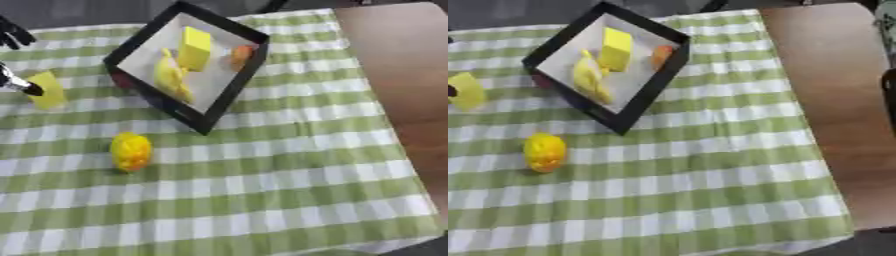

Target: Pick up objects on the table and place them in the box.

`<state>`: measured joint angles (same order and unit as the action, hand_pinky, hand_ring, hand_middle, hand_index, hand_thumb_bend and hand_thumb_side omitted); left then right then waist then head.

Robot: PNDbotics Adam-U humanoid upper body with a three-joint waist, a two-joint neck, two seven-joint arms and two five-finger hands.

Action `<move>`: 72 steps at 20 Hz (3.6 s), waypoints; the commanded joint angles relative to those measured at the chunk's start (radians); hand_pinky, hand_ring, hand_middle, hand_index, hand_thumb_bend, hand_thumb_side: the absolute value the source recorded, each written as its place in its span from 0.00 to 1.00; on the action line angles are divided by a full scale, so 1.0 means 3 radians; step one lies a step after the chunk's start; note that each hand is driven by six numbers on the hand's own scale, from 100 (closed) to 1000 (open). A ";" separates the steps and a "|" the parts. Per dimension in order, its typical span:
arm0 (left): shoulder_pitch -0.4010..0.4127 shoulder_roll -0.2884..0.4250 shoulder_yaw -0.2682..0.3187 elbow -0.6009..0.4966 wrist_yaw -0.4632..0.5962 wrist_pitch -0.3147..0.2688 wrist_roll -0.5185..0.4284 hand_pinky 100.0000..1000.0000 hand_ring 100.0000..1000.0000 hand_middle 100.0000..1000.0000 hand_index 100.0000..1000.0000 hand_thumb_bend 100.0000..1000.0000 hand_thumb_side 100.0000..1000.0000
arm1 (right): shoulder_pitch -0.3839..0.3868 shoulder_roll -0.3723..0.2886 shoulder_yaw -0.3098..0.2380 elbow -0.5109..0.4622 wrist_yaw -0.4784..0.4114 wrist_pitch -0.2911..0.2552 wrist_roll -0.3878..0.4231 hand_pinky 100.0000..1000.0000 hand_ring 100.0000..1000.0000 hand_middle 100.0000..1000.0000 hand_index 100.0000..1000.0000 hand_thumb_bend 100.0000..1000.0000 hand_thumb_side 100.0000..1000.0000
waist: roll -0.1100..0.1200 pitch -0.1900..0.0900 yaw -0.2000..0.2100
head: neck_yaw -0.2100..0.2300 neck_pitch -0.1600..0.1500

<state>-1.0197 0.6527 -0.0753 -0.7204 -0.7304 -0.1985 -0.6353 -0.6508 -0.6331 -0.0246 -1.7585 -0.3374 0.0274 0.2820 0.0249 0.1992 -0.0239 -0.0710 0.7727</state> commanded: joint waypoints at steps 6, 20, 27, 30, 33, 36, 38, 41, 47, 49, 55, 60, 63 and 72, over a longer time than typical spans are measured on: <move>-0.0015 0.0115 0.0170 0.0139 -0.0177 0.0178 0.0126 0.89 0.80 0.76 0.84 0.81 0.18 | -0.0048 -0.0105 -0.0058 -0.0006 0.0025 -0.0020 -0.0001 1.00 0.77 0.65 0.81 0.02 0.33 | -0.0062 -0.0056 -0.0031 | 0.0119 -0.0009; 0.0009 -0.0039 0.0202 0.0309 -0.0164 0.0124 0.0198 0.86 0.76 0.73 0.81 0.69 0.15 | -0.0097 -0.0086 -0.0050 0.0029 0.0063 -0.0017 0.0036 1.00 0.77 0.65 0.81 0.00 0.36 | -0.0068 0.0051 -0.0065 | 0.0181 -0.0009; -0.0002 -0.0083 0.0195 0.0313 -0.0151 0.0167 0.0267 0.82 0.69 0.64 0.74 0.46 0.00 | -0.0107 -0.0078 -0.0045 0.0049 0.0078 -0.0012 0.0061 1.00 0.77 0.66 0.81 0.00 0.37 | -0.0062 0.0075 -0.0071 | 0.0195 -0.0009; -0.0002 -0.0095 0.0191 0.0316 -0.0126 0.0193 0.0288 0.79 0.65 0.59 0.69 0.35 0.00 | -0.0109 -0.0077 -0.0044 0.0055 0.0082 -0.0013 0.0067 1.00 0.77 0.66 0.81 0.00 0.37 | -0.0062 0.0077 -0.0074 | 0.0198 -0.0009; -0.0009 -0.0100 0.0172 0.0300 -0.0103 0.0202 0.0272 0.78 0.62 0.55 0.66 0.30 0.00 | -0.0108 -0.0077 -0.0044 0.0060 0.0084 -0.0015 0.0069 1.00 0.77 0.66 0.81 0.00 0.37 | -0.0061 0.0075 -0.0071 | 0.0198 -0.0009; -0.0040 -0.0100 0.0154 0.0236 -0.0076 0.0193 0.0250 0.76 0.59 0.51 0.61 0.26 0.00 | -0.0105 -0.0078 -0.0045 0.0065 0.0082 -0.0016 0.0071 1.00 0.78 0.66 0.81 0.00 0.37 | -0.0060 0.0065 -0.0061 | 0.0193 -0.0009; -0.0081 -0.0093 0.0135 0.0156 -0.0059 0.0177 0.0234 0.76 0.58 0.49 0.60 0.25 0.00 | -0.0102 -0.0078 -0.0048 0.0066 0.0077 -0.0017 0.0067 1.00 0.77 0.66 0.81 0.00 0.37 | -0.0058 0.0053 -0.0051 | 0.0181 -0.0009; -0.0172 -0.0089 0.0077 -0.0016 -0.0052 0.0136 0.0206 0.75 0.58 0.49 0.59 0.27 0.00 | -0.0098 -0.0075 -0.0051 0.0064 0.0067 -0.0016 0.0060 1.00 0.78 0.66 0.81 0.00 0.37 | -0.0055 0.0032 -0.0040 | 0.0152 -0.0009; -0.0349 -0.0189 -0.0076 -0.0454 0.0053 0.0036 0.0157 0.75 0.56 0.47 0.57 0.25 0.00 | -0.0093 -0.0080 -0.0053 0.0062 0.0052 -0.0020 0.0044 1.00 0.77 0.66 0.81 0.00 0.36 | -0.0052 -0.0009 -0.0042 | 0.0109 -0.0009; -0.0408 -0.0245 -0.0129 -0.0569 0.0081 0.0037 0.0121 0.75 0.56 0.47 0.57 0.25 0.00 | -0.0095 -0.0075 -0.0054 0.0060 0.0045 -0.0019 0.0039 1.00 0.77 0.66 0.81 0.00 0.36 | -0.0044 -0.0021 -0.0049 | 0.0109 -0.0009; -0.0591 -0.0534 -0.0216 -0.0681 0.0117 0.0022 0.0139 0.74 0.56 0.50 0.58 0.27 0.00 | -0.0171 -0.0015 -0.0025 0.0034 0.0013 0.0001 0.0052 1.00 0.77 0.66 0.81 0.00 0.35 | -0.0020 -0.0022 -0.0147 | 0.0180 -0.0009; -0.0652 -0.0717 -0.0228 -0.0638 0.0068 -0.0012 0.0287 0.74 0.55 0.50 0.58 0.28 0.00 | -0.0239 0.0019 -0.0001 0.0019 -0.0005 0.0009 0.0069 1.00 0.77 0.66 0.81 0.00 0.34 | -0.0024 -0.0001 -0.0247 | 0.0234 -0.0009; -0.0686 -0.0890 -0.0217 -0.0587 -0.0047 -0.0041 0.0504 0.73 0.55 0.50 0.58 0.31 0.00 | -0.0313 0.0061 0.0033 0.0012 -0.0005 0.0002 0.0090 1.00 0.78 0.66 0.81 0.00 0.34 | -0.0035 0.0029 -0.0394 | 0.0321 -0.0009; -0.0585 -0.1170 -0.0132 -0.0091 -0.0748 -0.0108 0.0842 0.74 0.59 0.55 0.63 0.37 0.00 | -0.0389 0.0121 0.0057 0.0015 -0.0013 0.0002 0.0124 1.00 0.78 0.66 0.81 0.00 0.35 | -0.0035 0.0085 -0.0512 | 0.0434 -0.0027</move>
<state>-1.1800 0.3000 -0.1244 -0.7568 -0.9263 -0.2291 -0.3923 -0.7482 -0.5807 0.0005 -1.7368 -0.3318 0.0278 0.3176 0.0172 0.2244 -0.1760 0.0551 0.7721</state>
